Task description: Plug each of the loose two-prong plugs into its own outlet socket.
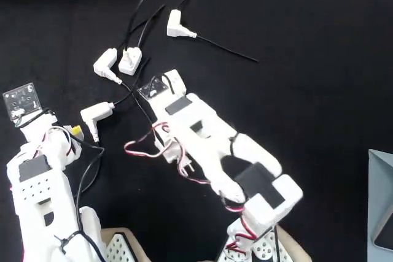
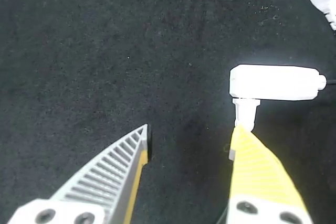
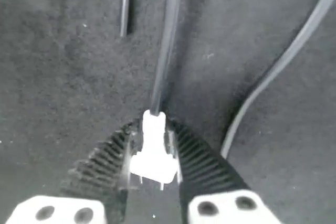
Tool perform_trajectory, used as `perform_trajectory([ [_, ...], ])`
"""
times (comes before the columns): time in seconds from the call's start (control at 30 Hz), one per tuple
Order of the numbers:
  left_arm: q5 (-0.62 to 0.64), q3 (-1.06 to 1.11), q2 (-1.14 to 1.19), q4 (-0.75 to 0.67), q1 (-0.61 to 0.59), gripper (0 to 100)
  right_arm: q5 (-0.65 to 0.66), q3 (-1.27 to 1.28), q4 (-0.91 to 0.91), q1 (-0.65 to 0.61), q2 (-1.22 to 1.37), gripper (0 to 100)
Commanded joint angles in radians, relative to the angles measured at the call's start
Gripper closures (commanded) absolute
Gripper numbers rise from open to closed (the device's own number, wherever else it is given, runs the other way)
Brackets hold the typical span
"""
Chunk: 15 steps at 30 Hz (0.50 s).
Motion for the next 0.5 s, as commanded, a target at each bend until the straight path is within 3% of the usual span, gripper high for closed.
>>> perform_trajectory([
  [0.0,0.0,-0.002,-0.017,-0.02,-0.004,75,-0.043,-0.156,0.167,-0.009,0.001,81.8],
  [0.2,0.0,-0.002,-0.017,-0.02,-0.004,75,-0.048,-0.283,0.338,-0.003,0.001,81.5],
  [0.47,0.0,-0.002,-0.017,-0.02,-0.004,75,-0.041,-0.131,0.262,0.005,0.01,81.5],
])
